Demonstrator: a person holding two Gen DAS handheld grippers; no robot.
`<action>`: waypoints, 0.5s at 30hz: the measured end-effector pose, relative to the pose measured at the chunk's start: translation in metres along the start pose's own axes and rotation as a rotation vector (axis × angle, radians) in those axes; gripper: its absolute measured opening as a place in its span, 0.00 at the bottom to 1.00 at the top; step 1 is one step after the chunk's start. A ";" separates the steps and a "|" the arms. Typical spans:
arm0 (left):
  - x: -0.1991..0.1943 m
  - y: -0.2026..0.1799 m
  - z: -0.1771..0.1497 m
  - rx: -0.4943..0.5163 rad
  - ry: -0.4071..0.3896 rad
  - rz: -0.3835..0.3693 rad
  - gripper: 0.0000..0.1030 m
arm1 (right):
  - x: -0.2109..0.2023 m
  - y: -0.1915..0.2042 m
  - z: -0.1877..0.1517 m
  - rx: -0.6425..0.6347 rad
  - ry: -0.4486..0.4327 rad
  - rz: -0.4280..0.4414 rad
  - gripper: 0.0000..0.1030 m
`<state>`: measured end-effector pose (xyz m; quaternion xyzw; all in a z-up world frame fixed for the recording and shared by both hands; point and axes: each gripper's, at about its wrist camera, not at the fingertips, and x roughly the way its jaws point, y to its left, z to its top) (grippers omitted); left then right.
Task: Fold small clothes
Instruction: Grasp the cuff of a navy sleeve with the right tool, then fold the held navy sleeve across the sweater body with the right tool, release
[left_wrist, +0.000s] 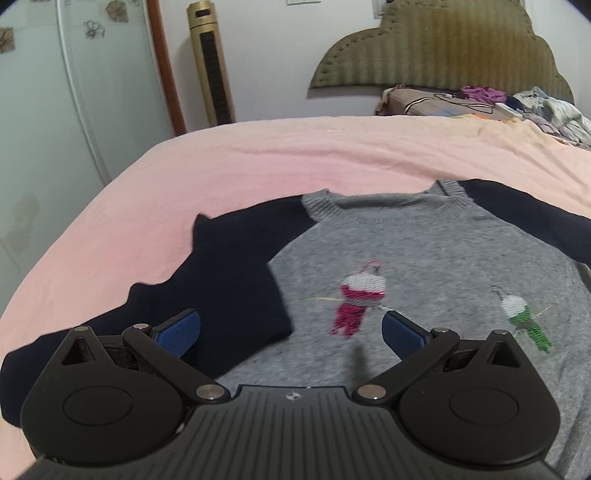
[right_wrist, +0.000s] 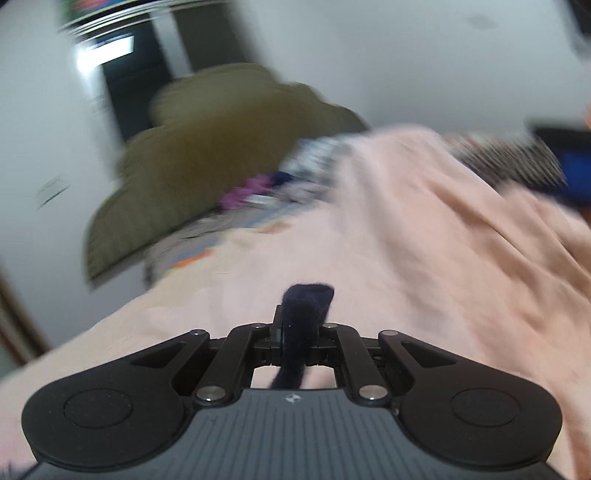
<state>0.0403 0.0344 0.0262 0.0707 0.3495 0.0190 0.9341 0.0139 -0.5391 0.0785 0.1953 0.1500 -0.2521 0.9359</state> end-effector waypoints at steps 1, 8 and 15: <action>-0.001 0.003 -0.001 -0.006 0.002 0.001 1.00 | -0.003 0.021 -0.003 -0.029 0.003 0.048 0.07; -0.006 0.020 -0.005 -0.035 0.014 0.030 1.00 | -0.008 0.168 -0.047 -0.209 0.111 0.352 0.07; -0.006 0.044 -0.008 -0.098 0.047 0.032 1.00 | -0.003 0.286 -0.123 -0.365 0.262 0.524 0.07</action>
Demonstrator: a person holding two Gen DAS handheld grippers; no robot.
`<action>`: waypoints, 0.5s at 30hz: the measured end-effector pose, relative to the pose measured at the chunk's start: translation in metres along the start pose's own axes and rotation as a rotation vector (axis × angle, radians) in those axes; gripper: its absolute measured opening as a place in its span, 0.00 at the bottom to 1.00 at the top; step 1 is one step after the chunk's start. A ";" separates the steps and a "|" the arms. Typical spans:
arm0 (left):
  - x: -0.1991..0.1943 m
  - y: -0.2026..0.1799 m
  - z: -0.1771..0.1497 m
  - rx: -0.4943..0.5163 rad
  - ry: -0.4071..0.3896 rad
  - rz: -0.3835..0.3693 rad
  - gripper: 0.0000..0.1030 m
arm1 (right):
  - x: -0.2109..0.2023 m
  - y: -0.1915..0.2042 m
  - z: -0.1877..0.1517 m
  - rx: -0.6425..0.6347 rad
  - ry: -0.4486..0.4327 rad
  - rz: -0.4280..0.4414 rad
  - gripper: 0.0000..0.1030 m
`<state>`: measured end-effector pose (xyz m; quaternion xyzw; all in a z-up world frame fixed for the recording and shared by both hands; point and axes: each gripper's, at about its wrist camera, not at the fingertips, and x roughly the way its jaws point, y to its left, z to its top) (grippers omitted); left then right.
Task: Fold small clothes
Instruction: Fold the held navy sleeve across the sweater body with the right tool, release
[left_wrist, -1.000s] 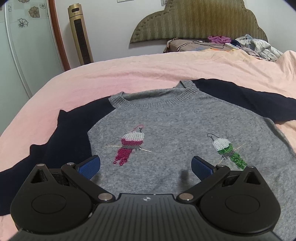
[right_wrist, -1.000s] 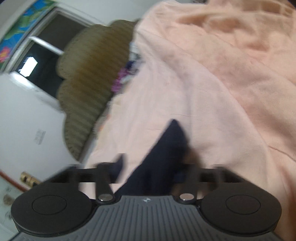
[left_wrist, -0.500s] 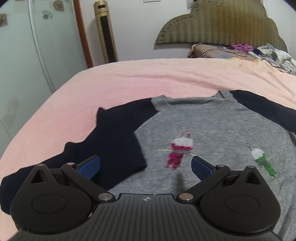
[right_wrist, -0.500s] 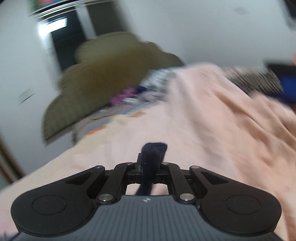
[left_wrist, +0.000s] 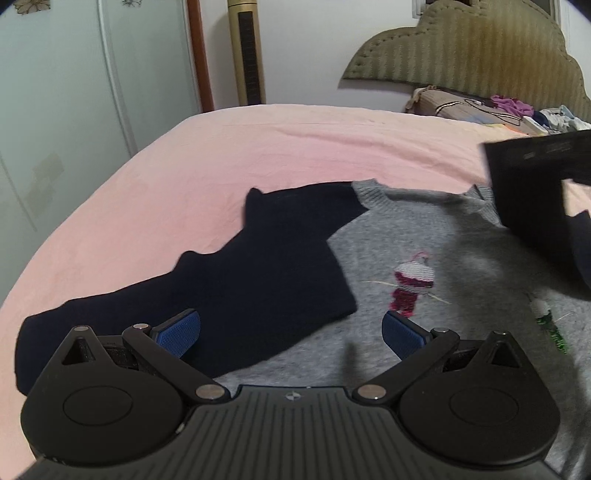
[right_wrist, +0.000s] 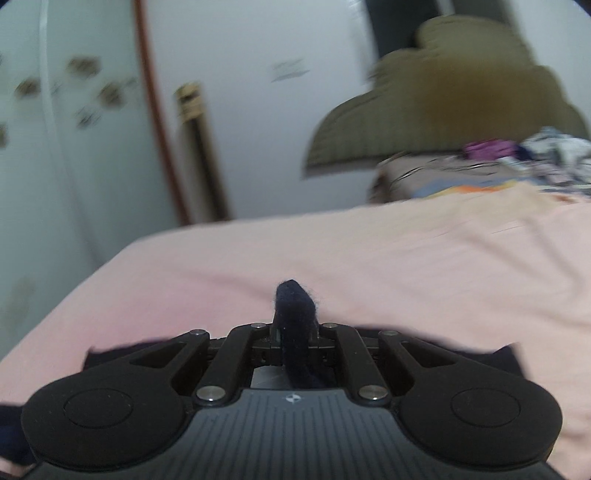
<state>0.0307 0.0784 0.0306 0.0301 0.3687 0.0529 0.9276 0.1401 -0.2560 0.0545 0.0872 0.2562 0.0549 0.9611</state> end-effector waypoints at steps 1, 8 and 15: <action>-0.001 0.002 -0.001 0.005 -0.004 0.005 1.00 | 0.009 0.012 -0.003 -0.013 0.017 0.011 0.07; 0.000 0.015 -0.003 -0.006 -0.008 0.046 1.00 | 0.043 0.062 -0.019 -0.029 0.110 0.086 0.07; -0.001 0.040 -0.003 -0.045 -0.035 0.083 1.00 | 0.057 0.095 -0.036 -0.067 0.168 0.119 0.08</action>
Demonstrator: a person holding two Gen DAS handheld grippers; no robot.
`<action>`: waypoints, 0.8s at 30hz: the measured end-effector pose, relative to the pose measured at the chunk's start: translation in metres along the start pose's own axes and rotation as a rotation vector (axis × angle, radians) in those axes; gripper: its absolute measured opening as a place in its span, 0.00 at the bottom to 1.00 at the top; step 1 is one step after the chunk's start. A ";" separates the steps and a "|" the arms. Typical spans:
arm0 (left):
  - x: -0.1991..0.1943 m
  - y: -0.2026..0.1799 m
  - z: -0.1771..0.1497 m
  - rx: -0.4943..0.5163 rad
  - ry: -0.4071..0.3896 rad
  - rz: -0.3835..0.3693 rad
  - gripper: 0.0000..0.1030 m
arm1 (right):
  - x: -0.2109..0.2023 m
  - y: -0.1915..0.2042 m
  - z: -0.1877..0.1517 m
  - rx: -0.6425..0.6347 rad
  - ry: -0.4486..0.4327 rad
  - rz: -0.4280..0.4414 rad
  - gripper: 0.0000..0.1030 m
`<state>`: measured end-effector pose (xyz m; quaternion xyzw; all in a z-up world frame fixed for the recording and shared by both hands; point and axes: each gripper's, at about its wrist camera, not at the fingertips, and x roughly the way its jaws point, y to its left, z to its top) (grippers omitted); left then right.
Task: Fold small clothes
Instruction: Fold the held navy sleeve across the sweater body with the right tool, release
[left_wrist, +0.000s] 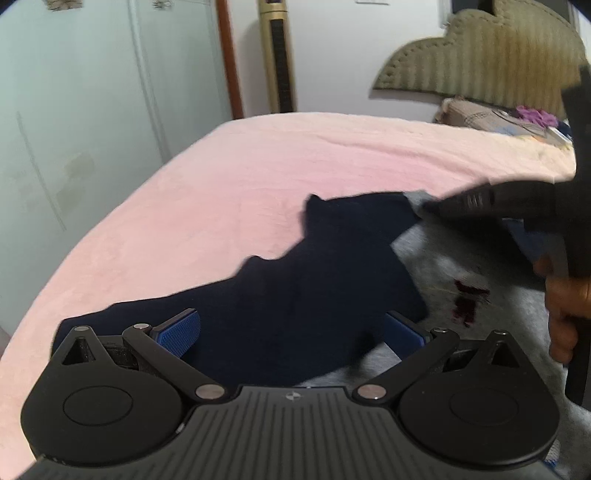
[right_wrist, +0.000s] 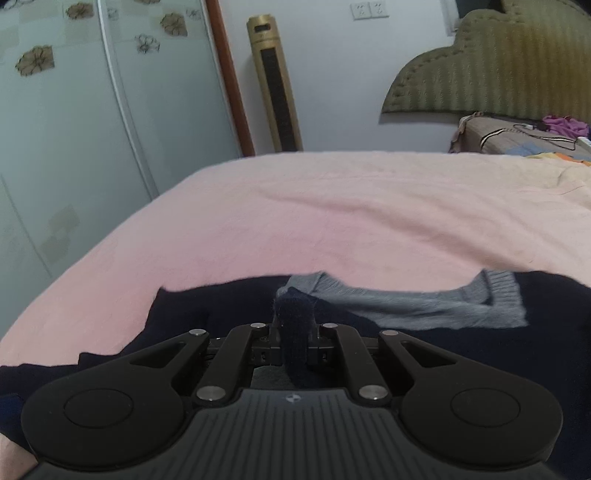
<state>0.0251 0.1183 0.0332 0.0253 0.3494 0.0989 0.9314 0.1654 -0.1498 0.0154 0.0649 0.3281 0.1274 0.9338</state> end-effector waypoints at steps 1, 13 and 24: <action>0.000 0.003 0.000 -0.010 -0.003 0.007 1.00 | 0.004 0.000 -0.001 0.002 0.019 -0.003 0.08; -0.004 0.046 -0.010 -0.145 0.056 0.036 1.00 | -0.010 -0.008 -0.013 0.023 0.042 0.065 0.71; -0.018 0.115 -0.033 -0.368 0.131 0.044 0.99 | -0.054 -0.003 -0.013 -0.017 -0.039 0.070 0.70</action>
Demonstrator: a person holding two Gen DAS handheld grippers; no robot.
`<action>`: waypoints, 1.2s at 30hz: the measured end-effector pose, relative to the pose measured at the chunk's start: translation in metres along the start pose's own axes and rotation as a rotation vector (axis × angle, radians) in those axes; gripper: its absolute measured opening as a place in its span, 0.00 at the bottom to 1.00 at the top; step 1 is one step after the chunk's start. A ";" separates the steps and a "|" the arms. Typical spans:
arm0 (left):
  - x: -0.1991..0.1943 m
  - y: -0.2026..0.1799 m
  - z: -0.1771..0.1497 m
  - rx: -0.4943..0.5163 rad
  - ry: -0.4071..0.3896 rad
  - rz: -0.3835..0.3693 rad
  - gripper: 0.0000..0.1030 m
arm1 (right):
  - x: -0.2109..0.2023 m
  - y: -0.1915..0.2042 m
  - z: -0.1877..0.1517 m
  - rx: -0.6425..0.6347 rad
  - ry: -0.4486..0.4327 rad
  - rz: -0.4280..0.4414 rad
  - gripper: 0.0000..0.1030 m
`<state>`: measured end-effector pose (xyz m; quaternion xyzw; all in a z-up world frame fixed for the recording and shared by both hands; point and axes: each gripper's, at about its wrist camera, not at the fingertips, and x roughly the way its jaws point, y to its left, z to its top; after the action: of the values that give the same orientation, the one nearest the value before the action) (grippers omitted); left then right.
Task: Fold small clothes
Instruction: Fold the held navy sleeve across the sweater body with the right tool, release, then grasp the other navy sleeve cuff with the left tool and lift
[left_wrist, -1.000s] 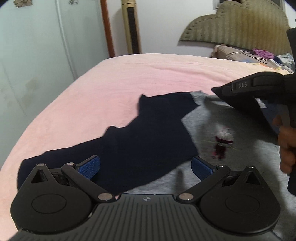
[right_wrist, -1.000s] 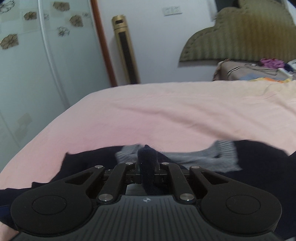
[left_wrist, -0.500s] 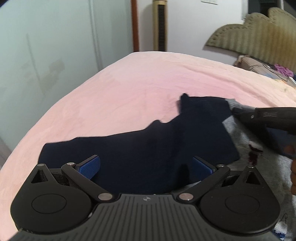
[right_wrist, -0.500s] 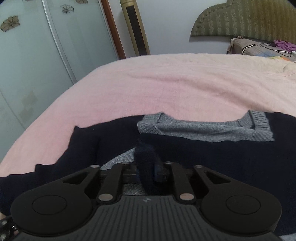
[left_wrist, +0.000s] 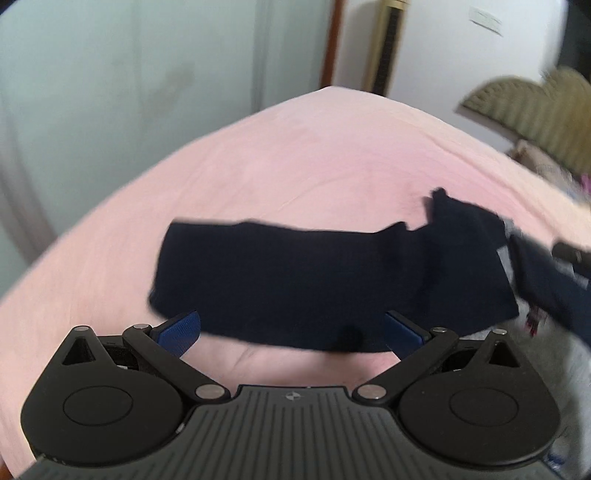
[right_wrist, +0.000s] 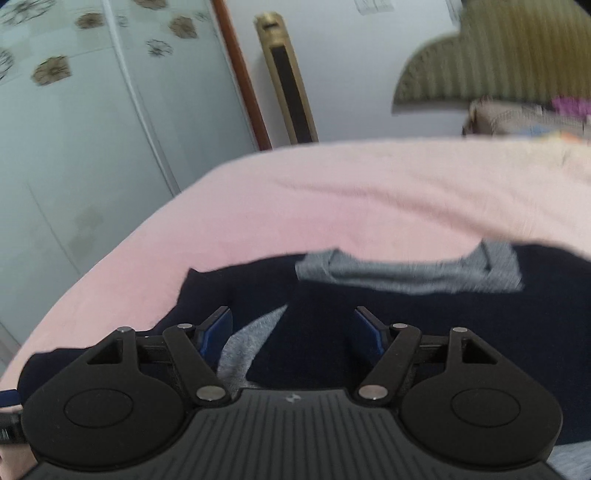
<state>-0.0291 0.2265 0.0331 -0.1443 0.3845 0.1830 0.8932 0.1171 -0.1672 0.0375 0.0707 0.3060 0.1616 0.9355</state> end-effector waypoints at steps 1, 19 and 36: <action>-0.001 0.008 0.000 -0.039 0.003 -0.012 0.99 | -0.004 0.005 -0.001 -0.028 -0.009 0.005 0.70; 0.007 0.102 0.013 -0.477 0.012 -0.113 0.98 | -0.013 0.177 -0.075 -0.736 -0.045 0.200 0.70; 0.033 0.113 0.015 -0.657 0.054 -0.223 0.03 | -0.001 0.198 -0.087 -0.761 -0.022 0.198 0.70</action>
<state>-0.0479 0.3403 0.0058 -0.4697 0.3103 0.1945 0.8032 0.0134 0.0208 0.0142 -0.2504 0.2056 0.3525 0.8780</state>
